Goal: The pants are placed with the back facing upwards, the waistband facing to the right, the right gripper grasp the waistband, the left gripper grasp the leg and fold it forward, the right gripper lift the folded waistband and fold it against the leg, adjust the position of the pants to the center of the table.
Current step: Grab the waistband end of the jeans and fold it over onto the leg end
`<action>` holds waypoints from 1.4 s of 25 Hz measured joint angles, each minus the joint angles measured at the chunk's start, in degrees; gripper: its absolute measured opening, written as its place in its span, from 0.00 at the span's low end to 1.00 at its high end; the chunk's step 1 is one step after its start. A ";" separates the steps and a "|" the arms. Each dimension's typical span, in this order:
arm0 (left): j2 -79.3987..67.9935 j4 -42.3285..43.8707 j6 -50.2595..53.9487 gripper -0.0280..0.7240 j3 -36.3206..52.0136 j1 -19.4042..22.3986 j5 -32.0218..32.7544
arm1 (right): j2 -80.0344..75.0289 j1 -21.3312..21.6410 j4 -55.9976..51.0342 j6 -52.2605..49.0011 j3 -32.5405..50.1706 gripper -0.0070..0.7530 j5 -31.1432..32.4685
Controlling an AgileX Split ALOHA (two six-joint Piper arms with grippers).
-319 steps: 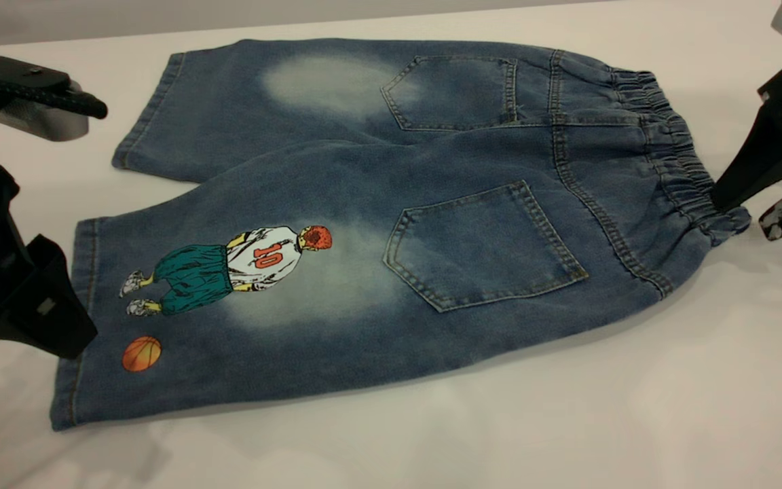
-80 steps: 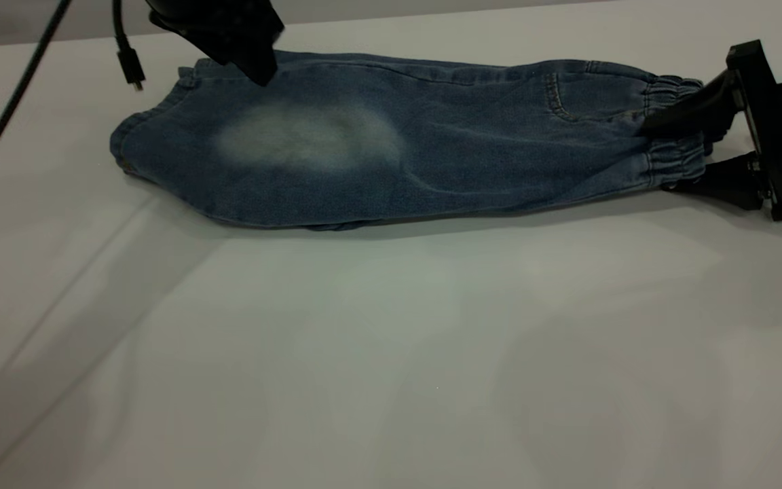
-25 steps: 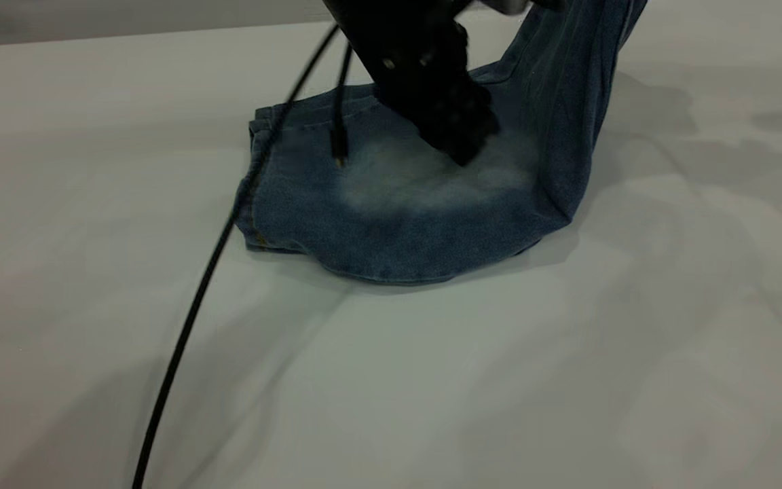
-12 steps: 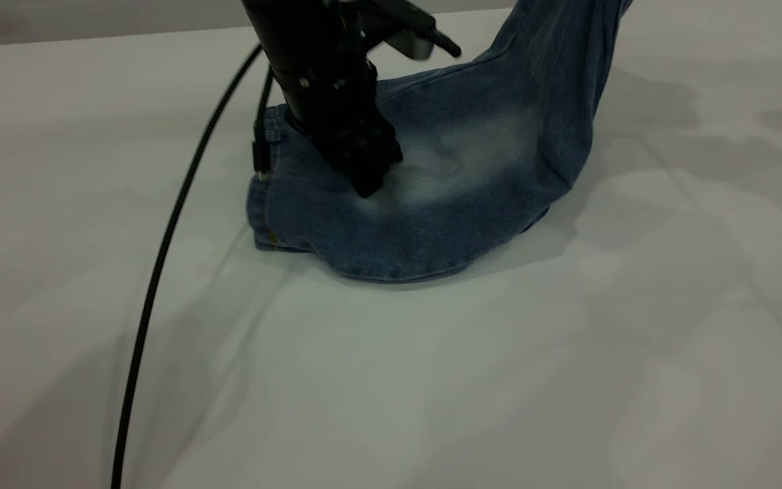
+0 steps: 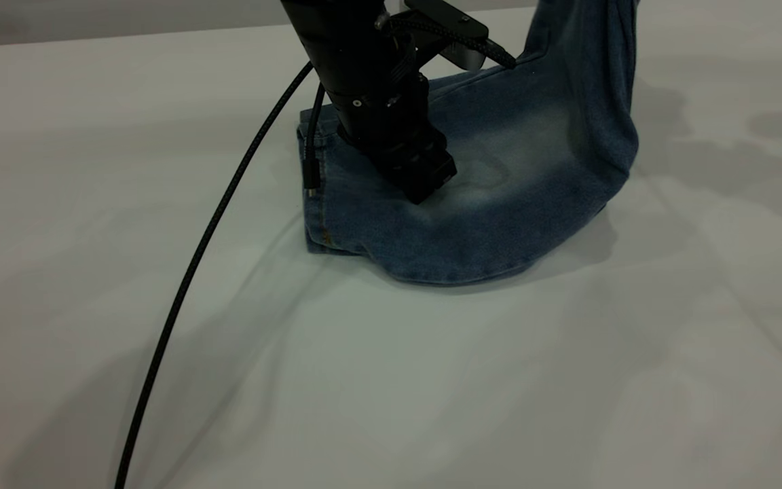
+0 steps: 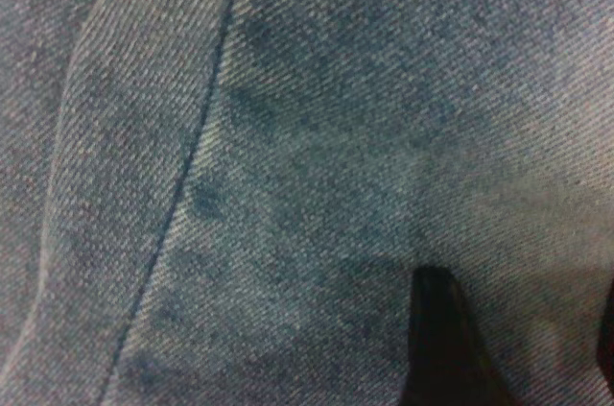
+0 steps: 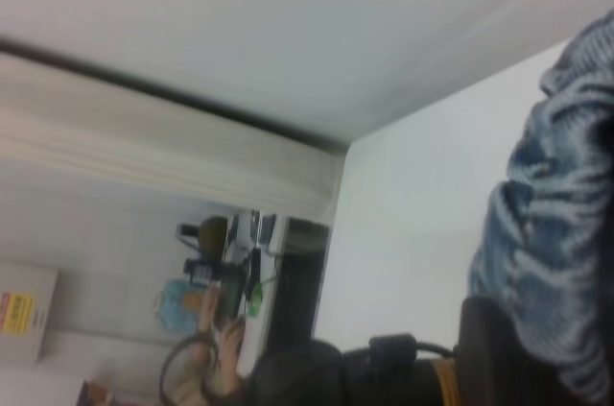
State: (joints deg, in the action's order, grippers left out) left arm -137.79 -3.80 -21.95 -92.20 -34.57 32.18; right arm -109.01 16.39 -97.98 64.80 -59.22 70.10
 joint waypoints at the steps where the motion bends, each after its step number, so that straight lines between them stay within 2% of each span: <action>1: 0.39 0.44 0.00 0.51 0.01 0.10 0.45 | 0.00 0.00 0.24 0.21 0.00 0.12 0.11; 4: 1.93 2.52 -0.03 0.50 0.20 0.68 3.58 | -0.05 0.00 0.57 0.21 0.00 0.12 -0.15; 12: 8.72 3.80 -0.03 0.49 -0.46 0.80 1.43 | -0.05 -1.45 2.11 2.51 0.00 0.12 -0.12; 16: 12.77 7.70 0.39 0.49 -2.49 0.92 1.28 | -0.05 -3.66 2.11 2.84 0.00 0.12 -0.20; 21: 19.18 12.54 5.43 0.49 -5.63 3.58 1.21 | -0.05 -8.72 2.18 3.53 0.00 0.12 -0.14; 25: 26.13 13.19 9.29 0.49 -6.14 6.08 1.10 | -0.05 -13.26 4.38 5.48 0.00 0.12 -0.97; 35: 44.53 13.08 9.69 0.49 -6.19 7.03 6.44 | -0.37 -26.87 5.34 10.65 0.00 0.12 -16.46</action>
State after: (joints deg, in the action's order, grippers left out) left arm -93.26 9.27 -12.27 -98.39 -27.54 38.63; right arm -109.38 -10.48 -92.64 75.45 -59.22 53.64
